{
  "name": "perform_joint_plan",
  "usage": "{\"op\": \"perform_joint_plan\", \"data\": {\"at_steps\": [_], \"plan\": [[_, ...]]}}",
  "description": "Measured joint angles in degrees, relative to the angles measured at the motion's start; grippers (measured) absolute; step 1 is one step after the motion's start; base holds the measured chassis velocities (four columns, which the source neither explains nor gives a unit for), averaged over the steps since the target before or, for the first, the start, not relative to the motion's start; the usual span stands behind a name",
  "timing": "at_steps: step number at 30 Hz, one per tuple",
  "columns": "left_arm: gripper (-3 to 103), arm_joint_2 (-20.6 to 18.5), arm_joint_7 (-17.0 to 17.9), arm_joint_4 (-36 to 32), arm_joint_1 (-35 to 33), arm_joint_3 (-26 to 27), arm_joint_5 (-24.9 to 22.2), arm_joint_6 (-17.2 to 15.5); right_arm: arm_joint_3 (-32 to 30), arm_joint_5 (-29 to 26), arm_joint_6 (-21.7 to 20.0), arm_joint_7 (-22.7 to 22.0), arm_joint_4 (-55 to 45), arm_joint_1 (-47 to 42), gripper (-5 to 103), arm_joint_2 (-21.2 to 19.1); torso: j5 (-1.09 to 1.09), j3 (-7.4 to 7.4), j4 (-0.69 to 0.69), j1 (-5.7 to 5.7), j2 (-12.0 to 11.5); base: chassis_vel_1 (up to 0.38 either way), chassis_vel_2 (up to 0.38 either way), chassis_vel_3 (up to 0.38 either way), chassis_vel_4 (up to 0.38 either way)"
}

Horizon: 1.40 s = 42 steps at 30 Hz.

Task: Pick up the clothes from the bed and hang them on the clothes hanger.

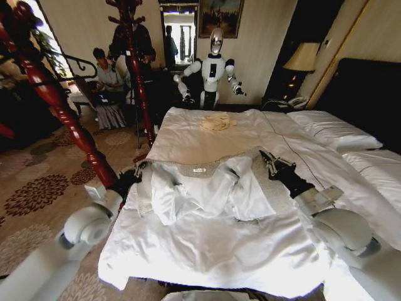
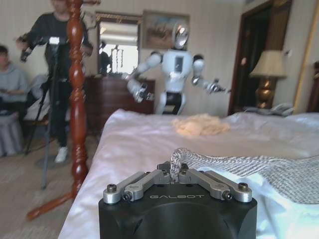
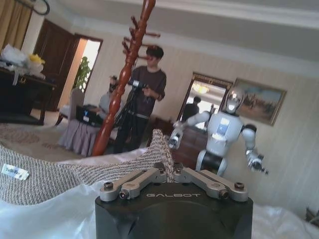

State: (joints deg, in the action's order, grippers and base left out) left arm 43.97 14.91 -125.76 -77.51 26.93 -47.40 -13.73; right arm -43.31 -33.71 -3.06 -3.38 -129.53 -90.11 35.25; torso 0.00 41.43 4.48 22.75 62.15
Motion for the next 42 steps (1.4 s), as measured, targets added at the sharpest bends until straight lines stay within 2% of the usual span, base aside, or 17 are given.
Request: {"op": "perform_joint_plan", "data": {"at_steps": [1,5,7,10,13,15,17,21,23,24,26,27,28,32,33,39,42], "plan": [[2,1.1,2.1,0.7,-0.3,-0.5,0.5,-1.2,1.1,0.0,-0.5,0.0,0.0,-0.2,1,-0.2,0.0,0.0,0.01,0.0,0.0,0.0,0.0,0.0,0.0],[0,1.9,4.7,1.7,-0.7,-1.2,0.5,-2.7,2.9,-0.2,-0.9,1.0,-0.3,0.4,1,-0.5,0.01,0.01,0.0,0.01,0.0,0.0,0.0,0.0,0.0],[10,1.2,5.2,1.3,-1.4,-1.1,0.5,-3.1,3.2,-1.1,-1.0,1.3,-0.9,0.7,1,-0.6,0.0,0.01,0.0,0.01,0.0,0.0,0.0,0.0,0.0],[15,0.4,5.7,-0.6,-1.9,0.2,-1.0,-3.2,3.1,-1.8,-0.9,1.6,-1.3,0.8,1,-0.7,0.0,0.01,-0.01,0.0,0.0,0.0,0.0,0.0,0.0],[31,0.1,5.9,-5.4,-2.0,3.2,-7.2,-3.4,2.0,-2.2,0.4,2.0,-1.4,0.8,1,-0.5,0.01,0.01,0.0,0.01,0.0,0.0,0.0,0.0,0.0],[31,0.1,5.9,-7.0,-1.9,4.3,-9.4,-3.4,1.7,-2.4,0.6,2.0,-1.4,0.8,1,-0.4,0.01,0.01,0.0,0.01,0.0,0.0,0.0,0.0,0.0],[47,-0.2,5.5,-10.3,-1.9,8.0,-13.0,-2.9,1.4,-2.4,1.1,2.0,-1.4,0.8,1,0.1,0.01,0.01,0.0,0.01,0.0,0.0,0.0,0.0,0.0],[58,-1.3,5.5,-13.1,-1.9,13.4,-15.3,-2.8,1.5,-1.6,1.6,2.3,-1.3,0.5,1,0.6,0.0,0.01,0.0,0.01,0.0,0.0,0.0,0.0,0.0],[69,-3.3,6.0,-15.4,-2.1,19.8,-17.4,-2.8,1.8,-0.8,2.2,2.9,-1.0,0.5,1,1.1,0.01,0.01,0.0,0.01,0.0,0.0,0.0,0.0,0.0],[69,-3.3,6.0,-15.4,-2.1,19.8,-17.4,-2.8,1.8,-0.8,2.2,2.9,-1.0,0.5,1,1.1,0.01,0.01,0.0,0.01,0.0,0.0,0.0,0.0,0.0],[80,-5.2,6.3,-16.7,-2.2,26.0,-19.3,-2.6,2.1,-0.4,2.8,3.5,-0.7,0.7,1,1.5,-0.01,0.01,0.0,0.01,0.0,0.0,0.0,0.0,0.0],[80,-5.2,6.3,-16.7,-2.2,26.0,-19.3,-2.6,2.1,-0.4,2.8,3.5,-0.7,0.7,1,1.5,-0.01,0.01,0.0,0.01,0.0,0.0,0.0,0.0,0.0],[80,-5.9,6.4,-17.1,-2.2,28.7,-20.5,-2.6,2.1,-0.3,2.9,3.6,-0.7,0.8,1,1.6,-0.01,0.01,0.0,0.01,0.0,0.0,0.0,0.0,0.0],[98,-8.8,9.3,-17.0,-2.1,42.1,-27.0,-4.5,2.4,0.2,4.0,4.5,-0.8,0.9,1,2.1,0.01,0.0,0.0,0.01,0.0,0.0,0.0,0.0,0.0],[98,-8.8,9.3,-17.0,-2.1,42.1,-27.0,-4.5,2.4,0.2,4.0,4.5,-0.8,0.9,1,2.1,0.01,0.0,0.0,0.01,0.0,0.0,0.0,0.0,0.0],[100,-13.7,8.9,-8.7,-1.4,52.0,-31.6,-7.2,2.3,0.9,4.9,5.2,-0.8,0.6,1,2.4,-0.02,0.01,-0.01,0.01,0.0,0.0,0.0,0.0,0.0],[100,-19.4,5.7,-1.5,-0.1,54.5,-34.1,-8.8,2.3,1.0,5.1,5.3,-0.8,1.0,1,2.5,-0.01,0.01,0.0,0.01,0.0,0.0,0.0,0.0,0.0]]}}
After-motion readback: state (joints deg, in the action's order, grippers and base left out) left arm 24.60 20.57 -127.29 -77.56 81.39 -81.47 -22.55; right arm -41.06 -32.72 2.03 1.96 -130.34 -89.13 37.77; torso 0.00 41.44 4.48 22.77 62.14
